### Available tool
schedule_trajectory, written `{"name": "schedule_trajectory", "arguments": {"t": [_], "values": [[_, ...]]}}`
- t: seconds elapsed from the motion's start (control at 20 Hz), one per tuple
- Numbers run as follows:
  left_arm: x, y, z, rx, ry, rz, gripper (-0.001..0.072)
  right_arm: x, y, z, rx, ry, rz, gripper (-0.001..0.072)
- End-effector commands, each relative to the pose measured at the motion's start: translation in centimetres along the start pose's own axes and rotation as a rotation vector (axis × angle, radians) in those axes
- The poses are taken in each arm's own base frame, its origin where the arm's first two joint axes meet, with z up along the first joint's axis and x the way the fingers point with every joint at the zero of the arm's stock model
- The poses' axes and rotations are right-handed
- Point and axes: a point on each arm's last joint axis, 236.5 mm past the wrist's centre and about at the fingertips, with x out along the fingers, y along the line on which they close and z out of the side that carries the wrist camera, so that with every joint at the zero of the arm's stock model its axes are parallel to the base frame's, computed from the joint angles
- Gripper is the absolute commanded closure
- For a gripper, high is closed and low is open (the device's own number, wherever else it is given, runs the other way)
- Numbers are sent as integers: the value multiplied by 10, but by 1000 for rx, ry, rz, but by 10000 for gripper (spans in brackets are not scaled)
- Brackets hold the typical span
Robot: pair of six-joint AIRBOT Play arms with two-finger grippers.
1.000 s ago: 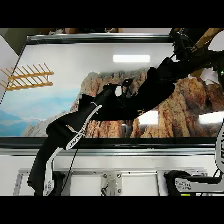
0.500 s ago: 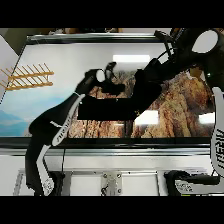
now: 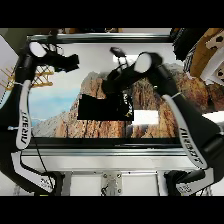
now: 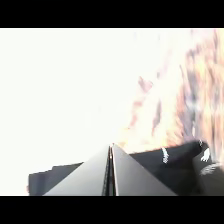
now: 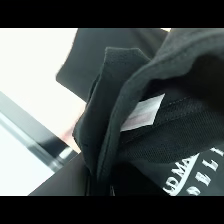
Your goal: Fold the clothes and pants, and hang the long-sleeved shirts on hangers.
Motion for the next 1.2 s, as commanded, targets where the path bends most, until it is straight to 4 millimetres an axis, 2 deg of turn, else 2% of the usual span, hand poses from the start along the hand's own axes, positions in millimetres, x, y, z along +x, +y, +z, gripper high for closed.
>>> {"name": "schedule_trajectory", "arguments": {"t": [0.0,0.05,0.1,0.15,0.2,0.25,0.35,0.4,0.5,0.55,0.65,0.7,0.8,0.9,1.0,1.1,1.15], "values": [[-60,38,22,-44,-82,46,700,93,35,2,23,-58,43,695],[-71,43,24,-52,-96,54,700,116,40,2,25,-80,52,694],[-80,46,25,-57,-104,60,700,140,48,2,31,-107,74,657],[-86,47,25,-58,-107,63,700,158,59,6,66,-144,121,382],[-91,47,25,-57,-111,65,700,169,73,9,89,-168,180,93],[-95,45,26,-54,-116,63,700,170,90,12,107,-178,254,-2],[-104,40,28,-45,-135,61,700,149,112,24,110,-209,363,0],[-110,37,29,-40,-146,59,700,133,112,36,124,-235,383,0],[-120,32,24,-39,-169,57,700,93,99,60,57,-313,361,0],[-123,32,17,-46,-176,59,700,72,87,66,19,-336,335,0],[-122,36,-7,-70,-169,67,700,40,45,55,-21,-314,262,0],[-118,38,-25,-79,-144,68,700,29,16,40,-18,-276,222,0],[-104,36,-65,-58,-71,67,700,14,-57,-6,73,-158,131,1],[-87,24,-102,-20,-9,50,700,6,-131,-61,259,-45,64,0],[-74,7,-127,12,19,26,700,7,-184,-103,445,12,33,-1],[-65,-11,-140,49,13,1,700,13,-214,-128,579,15,31,-1],[-62,-17,-145,63,14,-8,700,19,-221,-133,622,17,39,-1]]}}
